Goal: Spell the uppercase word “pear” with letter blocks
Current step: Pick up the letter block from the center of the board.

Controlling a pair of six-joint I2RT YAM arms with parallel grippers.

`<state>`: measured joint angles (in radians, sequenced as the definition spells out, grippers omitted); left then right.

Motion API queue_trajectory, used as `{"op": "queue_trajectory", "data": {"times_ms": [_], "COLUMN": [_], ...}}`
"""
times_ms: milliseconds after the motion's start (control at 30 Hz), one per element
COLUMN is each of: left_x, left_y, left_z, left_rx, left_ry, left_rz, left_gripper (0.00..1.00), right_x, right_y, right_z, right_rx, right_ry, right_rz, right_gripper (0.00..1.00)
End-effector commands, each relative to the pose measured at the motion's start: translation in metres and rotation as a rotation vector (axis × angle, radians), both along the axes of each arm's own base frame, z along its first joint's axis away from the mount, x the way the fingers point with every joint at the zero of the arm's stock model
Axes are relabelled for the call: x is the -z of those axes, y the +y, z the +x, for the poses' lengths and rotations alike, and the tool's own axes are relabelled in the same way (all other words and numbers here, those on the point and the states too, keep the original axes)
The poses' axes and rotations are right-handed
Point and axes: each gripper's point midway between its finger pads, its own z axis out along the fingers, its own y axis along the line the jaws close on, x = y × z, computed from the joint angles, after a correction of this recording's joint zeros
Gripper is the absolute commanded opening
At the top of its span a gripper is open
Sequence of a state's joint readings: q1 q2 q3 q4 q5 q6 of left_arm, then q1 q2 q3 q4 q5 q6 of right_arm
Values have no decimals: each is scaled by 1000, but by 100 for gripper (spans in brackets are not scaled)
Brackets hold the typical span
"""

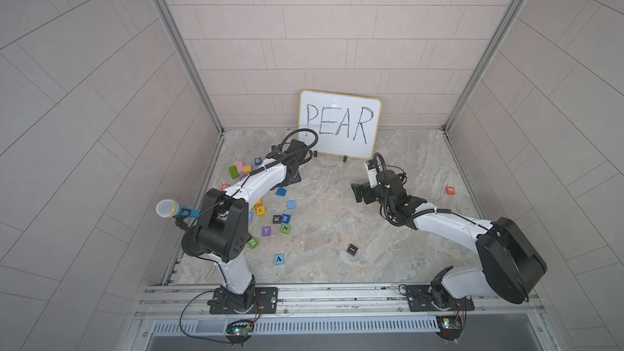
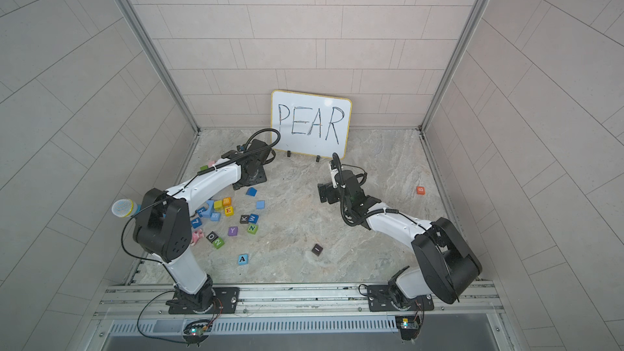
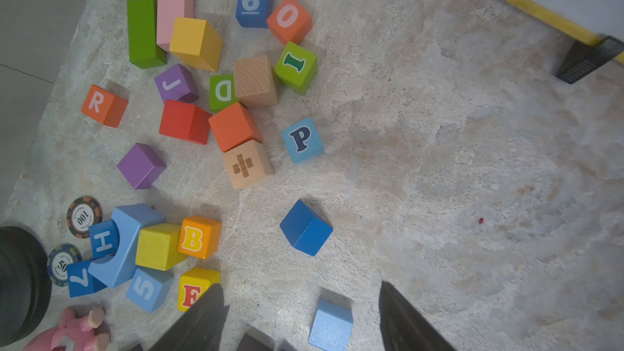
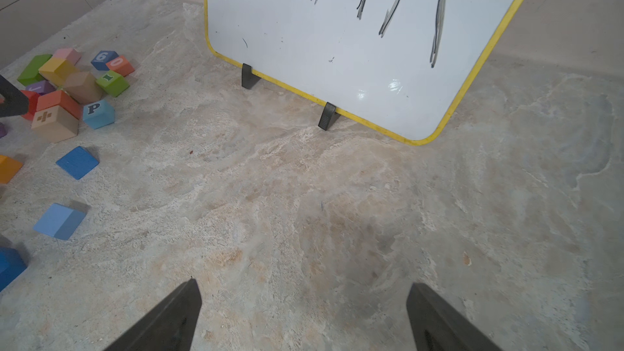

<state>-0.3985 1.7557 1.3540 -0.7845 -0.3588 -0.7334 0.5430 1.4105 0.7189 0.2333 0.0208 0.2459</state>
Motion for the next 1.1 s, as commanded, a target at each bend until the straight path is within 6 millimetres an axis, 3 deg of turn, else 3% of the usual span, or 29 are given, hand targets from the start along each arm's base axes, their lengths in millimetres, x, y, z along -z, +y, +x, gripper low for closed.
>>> {"op": "queue_trajectory", "data": {"times_ms": [0, 167, 633, 1067], "left_x": [5, 23, 36, 68], "left_y": [9, 14, 23, 39], "left_z": [2, 11, 60, 73], "left_rx": [-31, -55, -85, -117], "left_ry": [39, 84, 90, 142], "left_rz": [0, -39, -47, -77], "left_gripper": [74, 73, 67, 63], "right_x": [-12, -13, -5, -3], "right_y": [8, 8, 16, 18], "right_z": [3, 1, 7, 8], "right_rx": [-14, -15, -27, -34], "right_ry": [-13, -16, 5, 16], "right_rz": [41, 52, 59, 56], "right_gripper": [100, 100, 100, 100]}}
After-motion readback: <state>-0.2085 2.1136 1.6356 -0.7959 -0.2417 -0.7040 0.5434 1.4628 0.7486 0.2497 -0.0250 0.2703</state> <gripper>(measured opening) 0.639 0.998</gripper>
